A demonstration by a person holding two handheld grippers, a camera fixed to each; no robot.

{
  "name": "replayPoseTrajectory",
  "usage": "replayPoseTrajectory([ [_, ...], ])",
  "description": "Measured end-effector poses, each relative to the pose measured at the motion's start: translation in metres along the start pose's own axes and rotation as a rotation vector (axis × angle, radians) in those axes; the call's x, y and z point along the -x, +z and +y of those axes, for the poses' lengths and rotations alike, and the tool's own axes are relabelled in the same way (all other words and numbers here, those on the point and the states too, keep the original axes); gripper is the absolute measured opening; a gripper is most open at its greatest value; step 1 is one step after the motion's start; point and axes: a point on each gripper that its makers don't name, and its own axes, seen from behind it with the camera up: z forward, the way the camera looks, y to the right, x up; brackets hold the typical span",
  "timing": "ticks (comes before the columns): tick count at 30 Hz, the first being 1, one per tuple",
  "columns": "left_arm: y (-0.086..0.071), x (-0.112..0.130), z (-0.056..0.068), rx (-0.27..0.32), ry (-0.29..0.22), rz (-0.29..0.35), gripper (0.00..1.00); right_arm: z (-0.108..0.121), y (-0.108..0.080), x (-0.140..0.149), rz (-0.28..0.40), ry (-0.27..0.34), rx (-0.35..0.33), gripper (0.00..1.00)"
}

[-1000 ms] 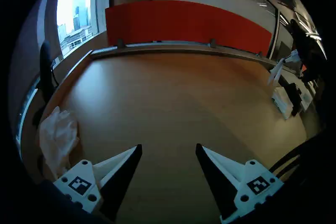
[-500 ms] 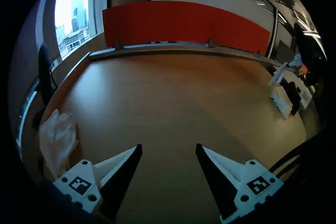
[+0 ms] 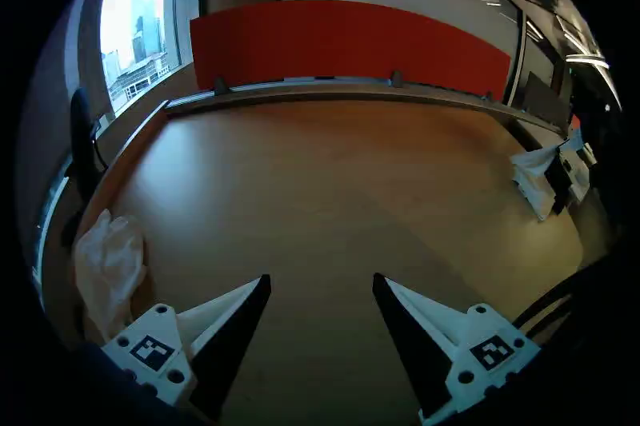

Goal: Fold towel

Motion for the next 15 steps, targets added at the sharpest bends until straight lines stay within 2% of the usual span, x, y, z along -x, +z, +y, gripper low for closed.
replayPoseTrajectory([
  [15, -0.004, 0.004, -0.003, -0.011, 0.006, -0.007, 0.95, 0.007, 0.015, 0.056, -0.093, 0.045, 0.025, 0.03],
])
